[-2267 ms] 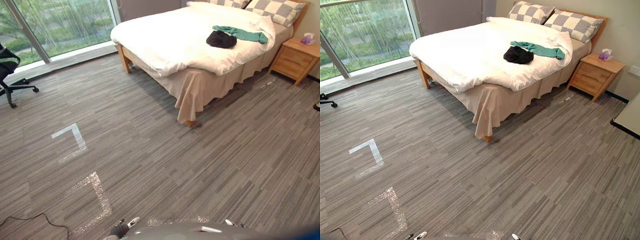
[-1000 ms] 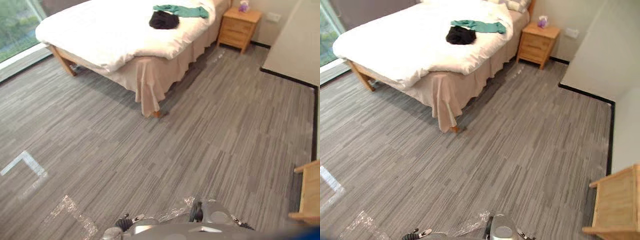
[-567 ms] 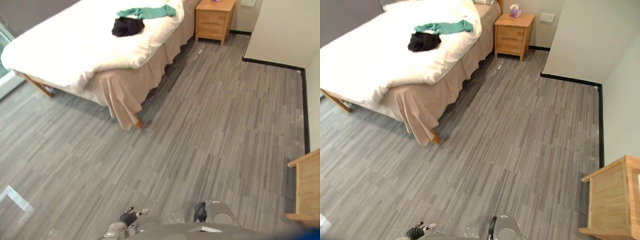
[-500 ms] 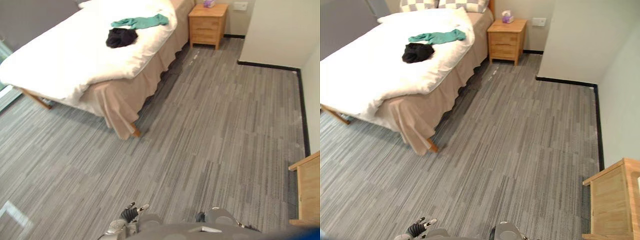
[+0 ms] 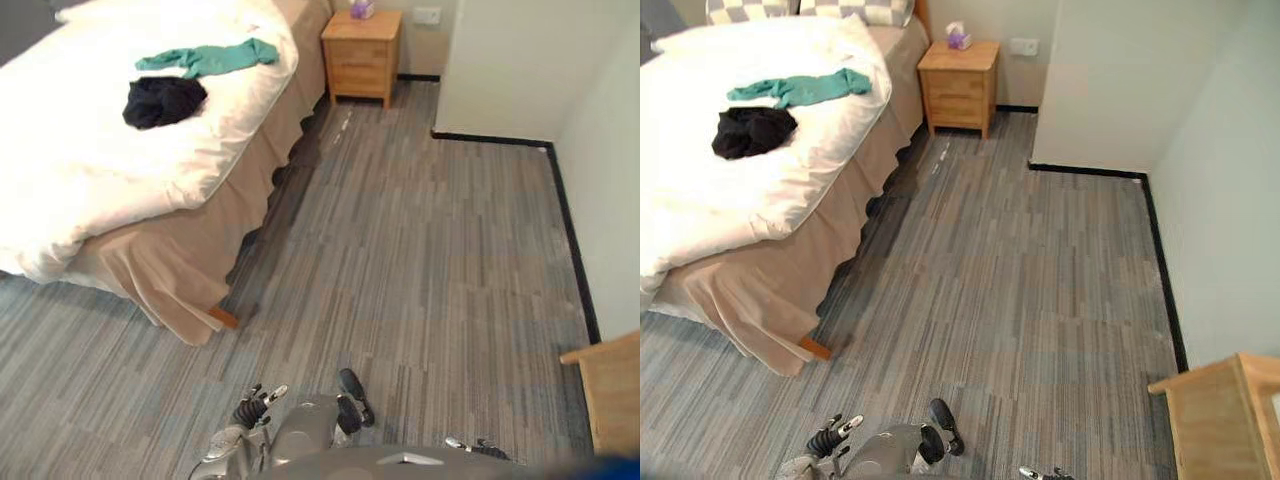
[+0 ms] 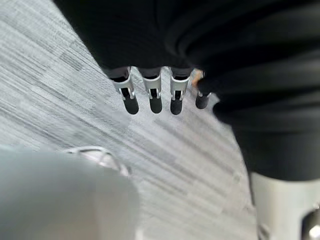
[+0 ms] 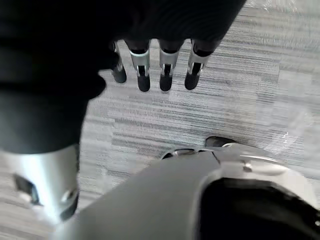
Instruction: Tidy the bed and pick cloth on bed and put in laundry
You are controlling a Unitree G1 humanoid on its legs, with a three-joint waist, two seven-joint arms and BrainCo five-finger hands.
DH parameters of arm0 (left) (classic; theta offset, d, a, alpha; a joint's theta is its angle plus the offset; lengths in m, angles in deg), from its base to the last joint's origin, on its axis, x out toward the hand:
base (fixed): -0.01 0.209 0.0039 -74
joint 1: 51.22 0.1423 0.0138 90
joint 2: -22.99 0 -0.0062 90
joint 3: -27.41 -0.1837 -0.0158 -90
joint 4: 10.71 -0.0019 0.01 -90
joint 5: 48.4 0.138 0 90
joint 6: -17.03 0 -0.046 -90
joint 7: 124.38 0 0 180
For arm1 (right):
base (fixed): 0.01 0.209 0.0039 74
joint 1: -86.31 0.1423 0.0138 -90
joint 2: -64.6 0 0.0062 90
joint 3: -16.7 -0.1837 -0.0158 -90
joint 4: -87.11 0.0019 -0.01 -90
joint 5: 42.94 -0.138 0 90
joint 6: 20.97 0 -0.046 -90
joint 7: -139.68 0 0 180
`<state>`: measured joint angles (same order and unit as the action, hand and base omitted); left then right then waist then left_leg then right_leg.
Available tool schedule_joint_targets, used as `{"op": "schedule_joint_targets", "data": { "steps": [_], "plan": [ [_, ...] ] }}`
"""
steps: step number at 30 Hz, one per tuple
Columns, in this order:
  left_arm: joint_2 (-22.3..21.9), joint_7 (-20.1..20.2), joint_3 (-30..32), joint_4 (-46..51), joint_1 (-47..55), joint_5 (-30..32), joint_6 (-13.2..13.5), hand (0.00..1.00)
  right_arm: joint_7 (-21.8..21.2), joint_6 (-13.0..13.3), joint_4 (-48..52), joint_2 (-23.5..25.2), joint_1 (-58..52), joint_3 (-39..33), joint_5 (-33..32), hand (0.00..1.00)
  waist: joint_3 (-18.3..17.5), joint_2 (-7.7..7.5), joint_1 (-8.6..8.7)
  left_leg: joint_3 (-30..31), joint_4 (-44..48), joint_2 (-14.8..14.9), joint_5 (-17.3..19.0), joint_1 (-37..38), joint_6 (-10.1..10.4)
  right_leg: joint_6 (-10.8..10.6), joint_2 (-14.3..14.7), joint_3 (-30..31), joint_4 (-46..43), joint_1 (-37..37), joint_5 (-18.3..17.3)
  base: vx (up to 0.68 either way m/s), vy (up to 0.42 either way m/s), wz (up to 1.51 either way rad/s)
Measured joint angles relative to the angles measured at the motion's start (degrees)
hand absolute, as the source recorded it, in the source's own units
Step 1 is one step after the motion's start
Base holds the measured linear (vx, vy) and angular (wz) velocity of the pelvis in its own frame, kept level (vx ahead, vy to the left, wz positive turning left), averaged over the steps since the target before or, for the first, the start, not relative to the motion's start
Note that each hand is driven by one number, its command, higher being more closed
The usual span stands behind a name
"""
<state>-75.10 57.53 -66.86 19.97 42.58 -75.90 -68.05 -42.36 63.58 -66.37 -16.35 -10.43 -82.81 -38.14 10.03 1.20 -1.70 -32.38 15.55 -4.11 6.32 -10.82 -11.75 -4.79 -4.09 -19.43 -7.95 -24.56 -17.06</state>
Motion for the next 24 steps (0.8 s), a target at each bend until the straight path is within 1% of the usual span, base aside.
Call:
{"op": "schedule_joint_targets", "data": {
  "steps": [1,2,3,4,5,6,7,8,9,10,11,12,13,14,16,17,19,20,21,22,23,24],
  "plan": [
    [-1.00,-0.67,0.14,0.09,0.19,-0.10,-0.90,0.00,0.04,-0.49,-0.03,-0.16,0.00,-1.07,-0.01,0.00,-0.84,-0.07,-0.38,1.51,1.05,-0.91,2.03,0.97,0.07,-0.34,-1.17,-0.46,-5.74,0.91,0.61,0.38,0.169,0.52],
    [-1.37,-1.04,0.13,0.12,0.20,0.16,-1.25,0.00,0.05,-0.83,-0.11,-0.21,0.00,-2.71,-0.07,0.00,-1.44,-0.28,-0.68,2.58,0.98,-1.66,3.10,2.29,0.27,-2.27,-2.39,-0.50,-12.13,2.61,1.79,0.56,0.254,0.77],
    [-1.33,-1.19,-0.07,0.04,0.25,1.11,-1.92,0.00,0.04,-1.14,-0.22,0.22,-0.10,-4.84,-0.22,0.00,-2.60,0.08,-0.74,5.16,-0.06,-2.74,3.69,4.29,0.42,-3.50,-3.81,-0.44,-22.74,6.19,5.84,0.46,0.187,0.93],
    [-1.23,-1.36,-0.12,-0.07,0.22,2.50,-2.18,0.00,0.05,-1.14,-0.20,0.61,-0.06,-6.25,-0.85,0.00,-2.60,-0.29,-0.49,8.17,-2.96,-3.97,3.78,7.89,0.51,-2.99,-6.04,0.42,-36.59,11.53,10.05,0.44,0.159,0.93],
    [-1.28,-1.68,-0.14,-0.11,0.22,2.56,-2.17,0.00,0.03,-1.09,-0.07,0.64,-0.09,-6.75,-1.38,0.00,-2.54,-0.30,-0.43,9.52,-4.36,-4.46,3.73,9.87,0.52,-2.53,-7.23,0.25,-42.63,14.21,9.61,0.48,0.113,1.00],
    [-1.27,-2.11,-0.23,-0.48,0.30,3.27,-2.29,0.00,0.01,-1.16,0.11,0.62,-0.36,-7.50,-1.87,0.00,-2.45,-0.03,-0.11,12.29,-6.81,-5.12,3.61,14.04,0.51,-0.72,-9.84,-1.10,-51.05,17.92,7.45,0.45,0.082,1.04],
    [-1.18,-2.35,-0.65,-0.50,0.89,4.22,-2.40,0.00,-0.07,-1.00,0.81,0.74,-1.04,-8.15,-2.64,0.00,-2.51,0.40,0.79,15.08,-8.74,-5.35,3.56,17.85,0.58,0.73,-11.95,-2.27,-54.51,21.16,5.06,0.43,0.065,1.06],
    [-1.00,-2.39,-1.11,-0.52,1.18,4.52,-2.41,0.00,-0.10,-0.97,1.36,0.76,-1.19,-8.12,-2.79,0.00,-2.45,0.68,0.92,16.43,-9.39,-5.34,3.40,19.27,0.85,0.43,-12.33,-2.78,-54.59,22.03,3.98,0.35,0.022,1.26],
    [-0.64,-2.33,-2.97,-0.48,0.83,4.51,-2.69,0.00,-0.09,-0.45,1.89,1.01,-1.48,-8.12,-4.46,0.00,-2.10,1.21,1.84,20.17,-10.30,-5.08,3.36,21.96,0.95,0.10,-12.36,-2.50,-51.97,24.93,1.67,0.21,-0.003,1.13],
    [-0.63,-2.30,-3.53,-0.45,0.57,4.46,-2.70,0.00,-0.10,-0.08,1.89,1.19,-1.47,-8.11,-5.44,0.00,-2.03,1.02,2.13,21.89,-10.62,-4.96,3.36,22.74,0.96,-0.09,-12.05,-1.84,-49.62,26.66,0.94,0.28,-0.030,1.52],
    [-0.25,-2.23,-4.65,-0.44,-0.32,4.46,-2.75,0.00,-0.09,0.57,1.95,1.53,-1.32,-8.02,-7.39,0.00,-1.91,0.68,2.17,25.33,-11.07,-4.97,3.40,23.69,1.03,-0.25,-11.49,-0.54,-43.61,30.01,0.22,0.32,-0.073,1.50],
    [-0.39,-1.98,-4.83,-0.40,-1.14,4.46,-2.76,0.00,-0.06,1.01,1.86,1.58,-1.31,-7.95,-9.27,0.00,-1.78,0.37,2.23,28.81,-11.65,-4.98,3.46,24.33,1.14,-0.46,-10.36,1.49,-36.02,32.61,0.36,0.38,-0.092,1.49],
    [-0.57,-1.83,-4.83,-0.40,-1.32,4.45,-2.78,0.00,-0.06,1.24,1.75,1.72,-1.22,-7.83,-10.14,0.00,-1.46,0.16,2.23,30.58,-11.82,-4.97,3.57,24.77,1.35,-0.83,-9.81,2.50,-32.17,33.56,0.65,0.42,-0.130,1.60],
    [-0.67,-1.64,-4.82,-0.41,-1.16,4.46,-2.90,0.00,-0.04,1.51,1.67,1.81,-1.22,-7.31,-11.45,0.00,-0.77,-0.36,2.26,34.90,-12.75,-4.84,3.69,26.36,1.86,-1.48,-8.07,5.35,-22.43,34.91,3.01,0.31,-0.110,1.39],
    [-0.50,-1.63,-4.55,-0.41,-0.76,4.42,-3.03,0.00,-0.10,1.53,1.60,1.95,-1.03,-6.61,-11.45,0.00,-0.07,-1.20,2.18,39.22,-13.38,-4.57,4.37,28.17,3.09,-1.19,-6.03,8.87,-12.07,36.19,8.55,0.38,-0.180,1.38],
    [-0.30,-1.68,-4.02,-0.42,-0.69,4.50,-2.88,0.00,-0.16,1.94,1.29,2.12,-0.98,-5.99,-11.40,0.00,0.44,-1.82,2.28,42.58,-13.24,-4.08,5.45,29.66,4.96,-1.19,-4.87,11.40,-5.37,36.61,13.23,0.38,-0.218,1.18],
    [-0.28,-1.77,-3.78,-0.41,-0.68,4.52,-2.11,0.00,-0.22,2.31,1.07,2.43,-0.99,-5.74,-11.28,0.00,0.79,-2.53,2.27,44.18,-12.52,-3.71,6.71,30.61,7.09,-0.87,-4.26,12.69,-2.77,36.53,15.63,0.31,-0.212,1.01],
    [-0.13,-1.79,-2.85,-0.49,-0.57,4.92,-1.60,0.00,-0.50,2.78,0.60,2.65,-1.00,-5.55,-11.22,0.00,1.11,-3.14,2.44,44.27,-10.96,-3.12,8.18,31.31,9.24,0.22,-3.92,13.69,-2.80,36.20,18.22,0.40,-0.297,1.12],
    [-0.38,-1.86,-2.07,-0.54,-0.25,5.24,-1.38,0.00,-0.74,3.02,0.48,2.70,-1.01,-5.58,-11.18,0.00,1.13,-3.12,2.82,44.00,-9.55,-2.19,9.38,31.71,10.82,1.31,-3.73,13.47,-4.42,35.50,20.64,0.49,-0.362,1.19],
    [-0.86,-2.04,-1.36,-0.53,0.19,5.31,-0.87,0.00,-1.26,3.63,0.45,2.24,-1.26,-5.54,-11.04,0.00,1.03,-2.19,3.05,43.57,-7.82,0.04,10.51,31.69,12.21,2.77,-2.76,11.49,-7.80,35.61,18.45,0.53,-0.362,0.82],
    [-1.26,-2.37,-1.17,-0.53,0.58,5.75,-0.30,0.00,-1.42,4.02,0.53,1.89,-0.59,-5.47,-10.66,0.00,0.91,-1.29,2.84,43.39,-6.85,1.15,10.58,31.77,12.35,3.58,-2.44,10.13,-10.28,35.74,16.46,0.46,-0.301,0.55],
    [-1.71,-2.64,-0.44,-0.54,0.58,6.03,-0.01,0.00,-1.73,4.06,0.64,1.40,0.28,-4.85,-10.10,0.00,1.28,-0.65,2.88,42.66,-5.79,2.22,10.53,31.75,12.40,3.91,-2.11,8.87,-12.29,35.72,14.93,0.47,-0.296,0.45]
  ]
}}
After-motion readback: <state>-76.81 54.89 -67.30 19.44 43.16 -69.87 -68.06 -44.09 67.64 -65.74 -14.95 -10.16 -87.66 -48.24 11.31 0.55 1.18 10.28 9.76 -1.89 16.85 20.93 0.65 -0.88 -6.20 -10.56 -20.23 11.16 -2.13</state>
